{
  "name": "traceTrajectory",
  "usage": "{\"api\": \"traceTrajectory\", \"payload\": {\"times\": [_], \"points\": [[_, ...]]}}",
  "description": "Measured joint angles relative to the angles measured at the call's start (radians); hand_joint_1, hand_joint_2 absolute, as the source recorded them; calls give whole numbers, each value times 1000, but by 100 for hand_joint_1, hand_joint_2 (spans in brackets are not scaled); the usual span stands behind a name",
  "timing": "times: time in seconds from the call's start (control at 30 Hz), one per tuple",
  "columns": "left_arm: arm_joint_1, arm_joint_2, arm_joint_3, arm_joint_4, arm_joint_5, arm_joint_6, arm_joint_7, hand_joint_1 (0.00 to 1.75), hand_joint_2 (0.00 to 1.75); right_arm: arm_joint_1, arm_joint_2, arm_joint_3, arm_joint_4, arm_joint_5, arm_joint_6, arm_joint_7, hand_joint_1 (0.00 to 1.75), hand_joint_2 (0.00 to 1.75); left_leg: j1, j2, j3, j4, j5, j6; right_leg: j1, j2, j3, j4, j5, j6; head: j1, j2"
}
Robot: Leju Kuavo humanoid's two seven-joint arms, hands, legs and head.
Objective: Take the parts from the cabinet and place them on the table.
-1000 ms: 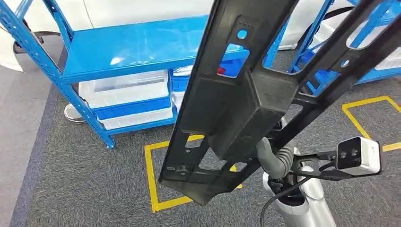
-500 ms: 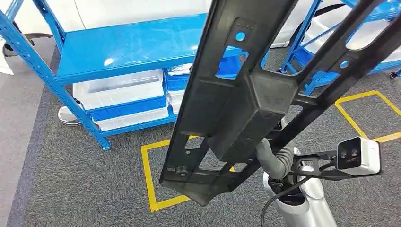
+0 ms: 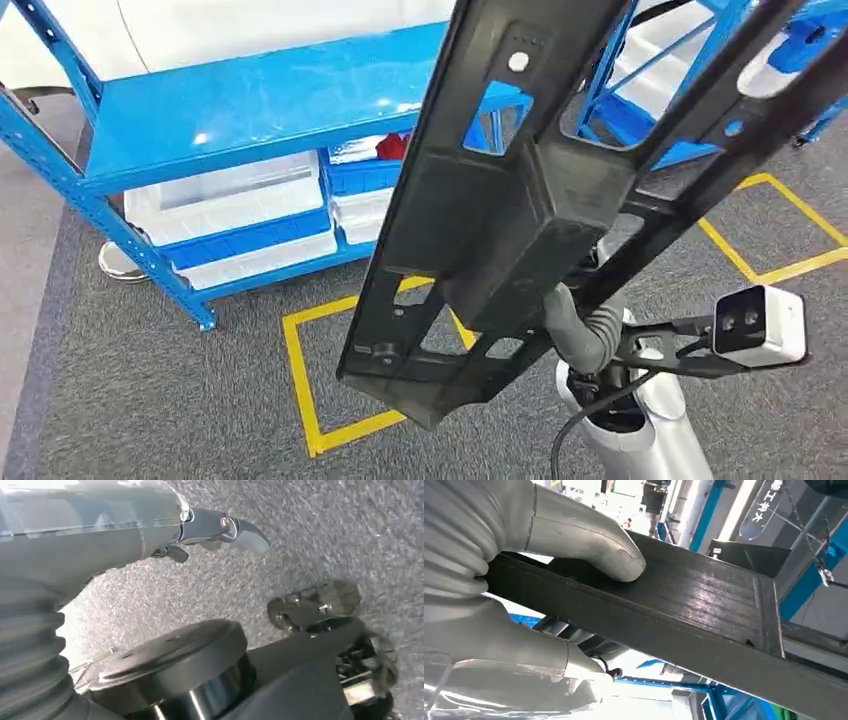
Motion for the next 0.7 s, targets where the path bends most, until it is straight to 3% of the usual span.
{"api": "traceTrajectory", "payload": {"times": [0.07,0.1,0.13,0.23,0.27,0.3,0.33,0.4,0.43,0.47,0.57,0.6,0.63,0.67,0.7], "points": [[0,0,0,0,0,0,0,0,175,0,0,0,0,-1,-3,0,166,175,-1,4,-2,0,4,9,0,8,-1,-5,4,11,0,0],[-1,-2,0,0,0,0,0,0,175,-1,-1,0,0,-2,-4,0,166,175,10,14,3,-14,12,20,-2,8,-2,0,-2,16,0,0],[-1,-2,0,0,0,0,0,0,175,-4,-1,0,0,-2,-6,0,166,175,8,21,5,-17,14,23,0,-8,-12,24,-21,22,0,0],[0,-2,0,0,0,-3,0,0,175,-4,-4,2,0,-2,-8,-2,166,175,6,46,3,-17,12,30,-5,-29,-124,256,-131,36,0,0],[1,-2,0,0,-2,-3,0,0,175,-2,-5,2,2,-2,-9,-4,166,175,5,54,3,-16,12,31,-7,-29,-150,308,-142,39,0,0],[1,-2,0,0,-2,-3,0,0,175,0,-7,2,4,-2,-9,-8,166,175,5,63,4,-16,11,30,-9,-31,-153,311,-130,40,0,0],[1,-2,0,0,-2,-3,0,0,175,0,-10,2,6,-3,-8,-11,166,175,5,71,5,-15,9,29,-9,-36,-131,265,-97,40,0,0],[-1,-3,0,0,-1,-3,-1,0,175,-1,-15,3,8,-6,-1,-16,166,175,5,86,12,-15,4,23,-8,-64,-33,79,-9,34,0,0],[-1,-3,0,0,0,-3,-1,0,175,-3,-16,3,8,-7,1,-18,166,175,1,90,15,-14,1,19,-4,-114,4,7,3,27,0,0],[-1,-3,0,0,3,-2,-3,0,175,-8,-17,5,10,-8,2,-19,166,175,-8,97,14,-9,-4,12,7,-126,6,-5,-3,13,0,0],[-1,-2,0,0,6,3,-5,0,175,-9,-19,6,15,-17,1,-19,166,175,-9,125,19,-13,-7,1,9,-89,-3,-2,-3,-1,0,0],[-2,-2,0,0,7,3,-6,0,175,-10,-20,6,16,-20,0,-19,166,175,-8,123,19,-9,-15,-8,0,-77,1,-10,2,-10,0,0],[-3,-2,0,0,7,5,-7,0,175,-13,-21,7,17,-24,0,-19,166,175,-1,74,13,12,-33,-14,-2,-68,2,-12,4,-15,0,0],[-2,-2,0,0,7,5,-9,0,175,-18,-21,8,17,-25,0,-19,166,175,1,47,-10,67,-70,-15,-3,-60,1,-12,5,-22,0,0],[1,-2,0,0,7,6,-9,0,175,-19,-21,12,18,-26,0,-19,166,175,1,34,-45,145,-110,-16,-2,-50,1,-12,5,-24,0,0]]}}
